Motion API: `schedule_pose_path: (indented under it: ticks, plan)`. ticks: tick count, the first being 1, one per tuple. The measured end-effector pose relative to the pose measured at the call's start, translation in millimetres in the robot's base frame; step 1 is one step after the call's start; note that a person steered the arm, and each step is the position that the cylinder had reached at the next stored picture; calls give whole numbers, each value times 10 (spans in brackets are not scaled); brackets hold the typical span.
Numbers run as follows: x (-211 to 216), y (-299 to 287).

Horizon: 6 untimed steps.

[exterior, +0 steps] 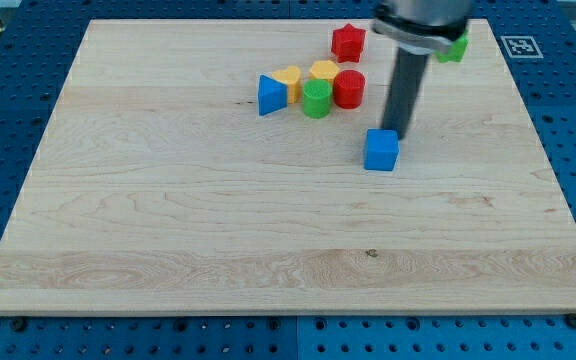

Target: Move the blue cube below the green circle

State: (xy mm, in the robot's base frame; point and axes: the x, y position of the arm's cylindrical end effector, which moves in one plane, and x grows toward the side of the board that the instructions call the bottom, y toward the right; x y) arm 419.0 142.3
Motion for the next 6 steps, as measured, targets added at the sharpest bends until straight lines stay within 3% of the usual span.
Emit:
schedule_pose_path:
  ticks: [1,2,6]
  plan:
    - [239,501]
    - [504,495]
    - [142,-885]
